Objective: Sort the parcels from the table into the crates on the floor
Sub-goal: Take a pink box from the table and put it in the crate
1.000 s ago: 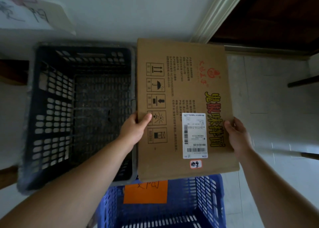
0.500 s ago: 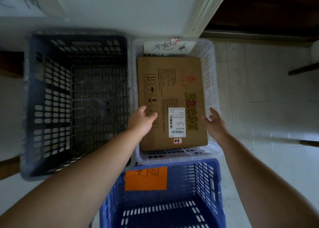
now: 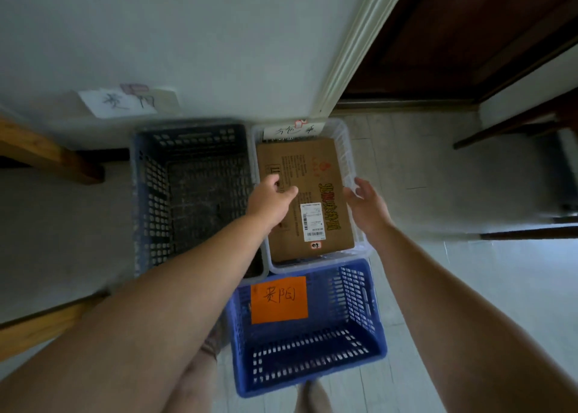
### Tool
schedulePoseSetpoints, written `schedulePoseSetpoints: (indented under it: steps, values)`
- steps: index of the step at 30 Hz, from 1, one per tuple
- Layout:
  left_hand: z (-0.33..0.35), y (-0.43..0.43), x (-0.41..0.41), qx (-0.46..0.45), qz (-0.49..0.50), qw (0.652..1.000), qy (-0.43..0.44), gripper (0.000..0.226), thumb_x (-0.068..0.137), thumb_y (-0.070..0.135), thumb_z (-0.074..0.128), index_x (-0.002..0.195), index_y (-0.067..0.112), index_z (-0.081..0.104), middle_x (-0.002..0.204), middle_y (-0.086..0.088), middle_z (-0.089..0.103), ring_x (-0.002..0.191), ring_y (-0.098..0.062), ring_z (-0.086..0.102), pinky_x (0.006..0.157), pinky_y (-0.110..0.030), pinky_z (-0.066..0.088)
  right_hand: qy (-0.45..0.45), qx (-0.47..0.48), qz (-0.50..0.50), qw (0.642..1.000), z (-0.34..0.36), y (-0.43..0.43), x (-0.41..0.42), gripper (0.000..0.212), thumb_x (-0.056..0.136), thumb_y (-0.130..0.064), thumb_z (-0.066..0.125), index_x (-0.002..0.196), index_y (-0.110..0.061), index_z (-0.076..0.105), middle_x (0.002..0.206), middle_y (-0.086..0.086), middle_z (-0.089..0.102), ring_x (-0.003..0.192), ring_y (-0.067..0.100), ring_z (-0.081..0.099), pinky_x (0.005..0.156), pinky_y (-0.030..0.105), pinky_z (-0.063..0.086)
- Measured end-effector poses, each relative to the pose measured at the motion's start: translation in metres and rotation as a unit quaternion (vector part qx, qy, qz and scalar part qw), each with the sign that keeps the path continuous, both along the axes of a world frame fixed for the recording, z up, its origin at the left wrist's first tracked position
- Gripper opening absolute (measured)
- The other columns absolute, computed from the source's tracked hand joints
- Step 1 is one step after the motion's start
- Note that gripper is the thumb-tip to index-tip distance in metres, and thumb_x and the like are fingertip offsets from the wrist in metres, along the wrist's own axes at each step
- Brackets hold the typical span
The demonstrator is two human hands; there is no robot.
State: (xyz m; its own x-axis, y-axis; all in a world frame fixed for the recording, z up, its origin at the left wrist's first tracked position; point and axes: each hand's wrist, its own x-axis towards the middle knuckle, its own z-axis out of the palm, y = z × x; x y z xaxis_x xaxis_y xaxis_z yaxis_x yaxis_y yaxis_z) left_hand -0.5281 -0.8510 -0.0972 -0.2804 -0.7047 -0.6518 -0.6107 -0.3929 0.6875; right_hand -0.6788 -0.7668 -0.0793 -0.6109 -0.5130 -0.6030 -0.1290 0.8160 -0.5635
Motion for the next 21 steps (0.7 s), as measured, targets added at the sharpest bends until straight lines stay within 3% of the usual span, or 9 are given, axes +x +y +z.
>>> schedulePoseSetpoints:
  steps: [2,4,6,8,12,15,18,21]
  values:
    - [0.045,-0.001,0.017,-0.02,-0.01,1.0,0.01,0.057,0.091,0.034,0.059,0.141,0.015,0.039,0.14,-0.008,0.049,0.125,-0.022,0.049,0.101,-0.035,0.04,0.003,-0.024,-0.015,1.0,0.051,-0.003,0.023,0.033,0.099,-0.027,0.045,0.131,-0.019,0.047,0.108,0.005,0.06,0.102,0.02,0.061,0.084,0.042,0.052]
    - [0.089,-0.003,0.036,-0.041,-0.021,0.999,0.022,0.055,0.091,0.036,0.058,0.14,0.016,0.041,0.136,-0.006,0.051,0.121,-0.022,0.051,0.096,-0.032,0.042,0.006,-0.063,-0.036,0.997,0.094,-0.002,0.043,0.023,0.098,-0.026,0.048,0.121,-0.026,0.052,0.108,0.0,0.063,0.093,0.014,0.064,0.078,0.033,0.054]
    - [0.128,-0.004,0.054,-0.058,-0.03,0.997,0.032,0.056,0.091,0.037,0.057,0.14,0.017,0.04,0.136,-0.006,0.051,0.121,-0.021,0.05,0.089,-0.027,0.039,0.011,-0.097,-0.047,0.994,0.127,0.001,0.061,0.038,0.098,-0.026,0.05,0.135,-0.022,0.045,0.124,-0.001,0.056,0.109,0.012,0.056,0.088,0.025,0.044]
    - [0.166,-0.005,0.077,-0.081,-0.031,0.995,0.051,0.056,0.092,0.037,0.056,0.141,0.016,0.04,0.137,-0.006,0.049,0.122,-0.021,0.049,0.088,-0.026,0.036,0.023,-0.126,-0.043,0.991,0.157,0.004,0.084,0.047,0.098,-0.028,0.049,0.142,-0.017,0.038,0.141,0.004,0.046,0.127,0.02,0.046,0.098,0.027,0.036]
    - [0.223,0.005,0.118,-0.126,-0.012,0.986,0.106,0.055,0.092,0.035,0.056,0.141,0.015,0.039,0.138,-0.006,0.049,0.124,-0.02,0.047,0.102,-0.032,0.037,0.024,-0.195,-0.052,0.979,0.204,0.014,0.124,0.04,0.098,-0.033,0.047,0.137,-0.026,0.043,0.134,0.003,0.053,0.102,0.014,0.058,0.082,0.028,0.047]
    - [0.258,0.017,0.147,-0.163,0.03,0.976,0.145,0.053,0.092,0.034,0.057,0.14,0.017,0.04,0.137,-0.005,0.049,0.122,-0.018,0.047,0.106,-0.036,0.036,0.023,-0.234,-0.046,0.971,0.235,0.023,0.15,0.048,0.099,-0.033,0.047,0.144,-0.023,0.036,0.142,0.005,0.047,0.124,0.021,0.047,0.095,0.034,0.039]
    - [0.295,0.034,0.184,-0.214,0.089,0.956,0.178,0.05,0.09,0.033,0.06,0.136,0.019,0.046,0.133,-0.004,0.053,0.117,-0.017,0.051,0.1,-0.032,0.04,0.014,-0.286,-0.026,0.958,0.271,0.035,0.183,0.048,0.098,-0.036,0.048,0.143,-0.026,0.037,0.144,0.002,0.044,0.128,0.019,0.044,0.094,0.033,0.04]
    - [0.327,0.062,0.233,-0.266,0.138,0.934,0.196,0.047,0.09,0.031,0.061,0.133,0.019,0.048,0.128,-0.002,0.056,0.114,-0.014,0.052,0.087,-0.021,0.038,0.016,-0.328,0.023,0.944,0.304,0.053,0.229,0.045,0.097,-0.038,0.048,0.141,-0.031,0.04,0.143,-0.002,0.044,0.127,0.016,0.044,0.105,0.043,0.04]
